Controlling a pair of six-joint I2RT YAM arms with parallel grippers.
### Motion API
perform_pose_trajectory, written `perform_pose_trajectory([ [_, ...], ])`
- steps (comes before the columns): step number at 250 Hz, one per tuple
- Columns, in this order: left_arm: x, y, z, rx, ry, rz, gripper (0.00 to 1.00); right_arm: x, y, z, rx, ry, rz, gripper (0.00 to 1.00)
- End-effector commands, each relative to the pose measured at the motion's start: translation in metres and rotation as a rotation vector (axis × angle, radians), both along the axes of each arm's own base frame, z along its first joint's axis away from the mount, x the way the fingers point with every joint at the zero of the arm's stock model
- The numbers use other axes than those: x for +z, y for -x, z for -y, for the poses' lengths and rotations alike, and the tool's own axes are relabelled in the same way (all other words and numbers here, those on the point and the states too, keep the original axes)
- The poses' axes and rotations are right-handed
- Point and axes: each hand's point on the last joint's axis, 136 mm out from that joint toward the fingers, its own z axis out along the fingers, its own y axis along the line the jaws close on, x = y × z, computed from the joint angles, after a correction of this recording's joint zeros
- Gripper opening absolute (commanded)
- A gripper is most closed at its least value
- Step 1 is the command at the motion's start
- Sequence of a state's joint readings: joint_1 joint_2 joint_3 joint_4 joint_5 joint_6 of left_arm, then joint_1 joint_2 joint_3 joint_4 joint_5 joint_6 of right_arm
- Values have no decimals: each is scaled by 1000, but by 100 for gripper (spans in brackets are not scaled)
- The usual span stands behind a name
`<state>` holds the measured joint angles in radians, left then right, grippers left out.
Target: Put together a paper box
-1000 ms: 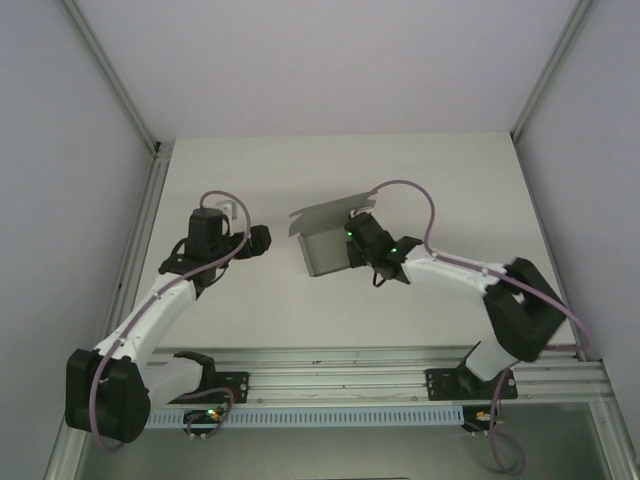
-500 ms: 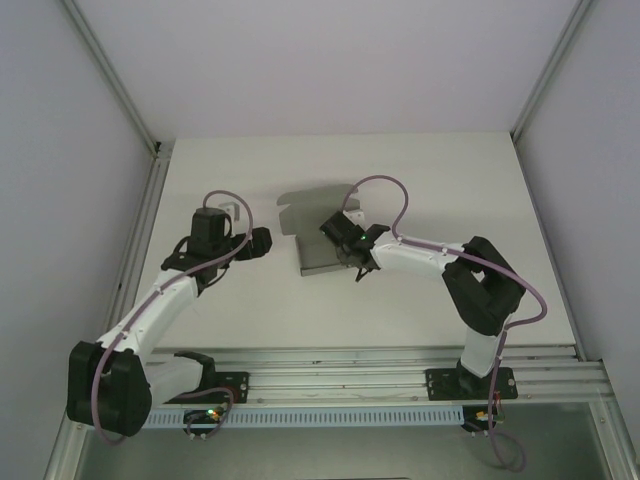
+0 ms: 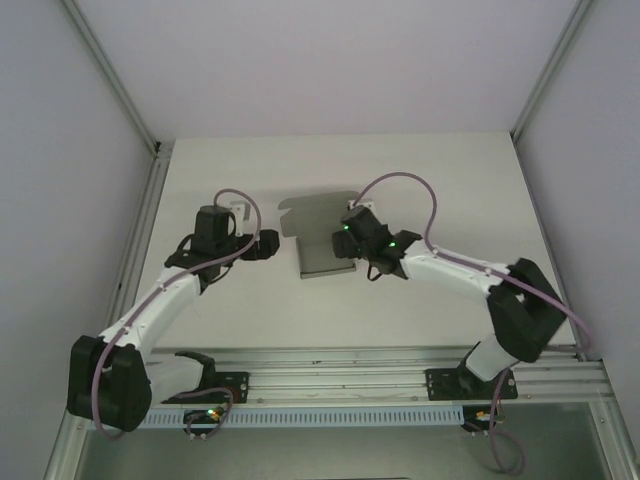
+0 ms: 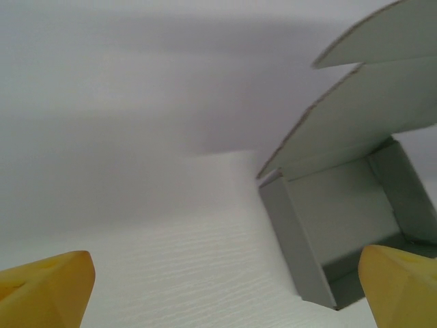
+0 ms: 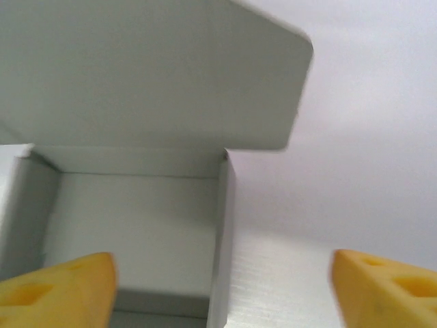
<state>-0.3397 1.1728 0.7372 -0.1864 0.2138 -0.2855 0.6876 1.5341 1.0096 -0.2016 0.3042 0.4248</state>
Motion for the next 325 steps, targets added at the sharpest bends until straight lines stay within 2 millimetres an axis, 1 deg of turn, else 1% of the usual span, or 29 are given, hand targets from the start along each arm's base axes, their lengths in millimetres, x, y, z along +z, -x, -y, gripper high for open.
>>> perform_pose_trajectory([
  [1,30,-13,33,-212,58,122,100,37,-15,-9,240,-75,119,99],
  [15,32,-19,42,-279,83,141,100,41,-20,-9,362,-78,134,100],
  [24,31,-24,45,-315,98,145,100,42,-27,-5,404,-83,144,100],
  [39,28,-36,47,-351,100,134,100,44,-35,-5,523,-118,143,100],
  [55,25,-46,51,-401,97,113,100,48,-46,-2,610,-164,131,100],
  [75,21,-51,57,-474,69,97,100,49,-52,-4,739,-196,73,100],
  [90,14,-53,61,-522,37,98,100,48,-50,-10,827,-195,31,96],
  [93,15,-51,64,-543,49,101,99,47,-50,-11,843,-189,25,96],
  [103,13,-53,64,-552,38,99,97,44,-51,-13,877,-177,9,95],
  [116,11,-55,65,-567,27,91,93,39,-57,-12,874,-155,-9,93],
  [127,8,-57,66,-572,15,82,87,35,-63,-10,868,-131,-20,92],
  [136,3,-62,61,-551,-20,73,82,32,-67,-9,865,-119,-26,90],
  [156,-1,-65,62,-562,-38,57,68,24,-70,-11,871,-119,-63,81],
  [177,-5,-65,64,-580,-50,45,56,21,-74,-14,880,-131,-85,71],
  [199,-7,-66,68,-592,-81,50,45,17,-74,-15,876,-130,-116,63],
  [210,-8,-64,70,-605,-95,52,43,15,-74,-14,873,-126,-126,57],
  [222,-9,-64,72,-609,-114,56,37,14,-72,-12,871,-117,-137,50],
  [234,-10,-64,73,-608,-133,59,34,11,-69,-9,874,-102,-150,45],
  [248,-12,-65,73,-605,-155,65,25,8,-66,-7,871,-93,-168,34],
  [260,-12,-68,73,-596,-168,73,20,6,-64,-6,874,-90,-180,29],
  [274,-11,-70,73,-588,-182,84,14,4,-62,-5,872,-83,-187,17],
  [303,-7,-69,78,-588,-207,106,6,2,-58,-6,872,-75,-199,9],
  [312,-8,-69,78,-578,-232,110,0,2,-57,-6,870,-61,-198,7],
  [325,-8,-73,76,-546,-277,119,0,2,-59,-5,848,-20,-190,4],
])
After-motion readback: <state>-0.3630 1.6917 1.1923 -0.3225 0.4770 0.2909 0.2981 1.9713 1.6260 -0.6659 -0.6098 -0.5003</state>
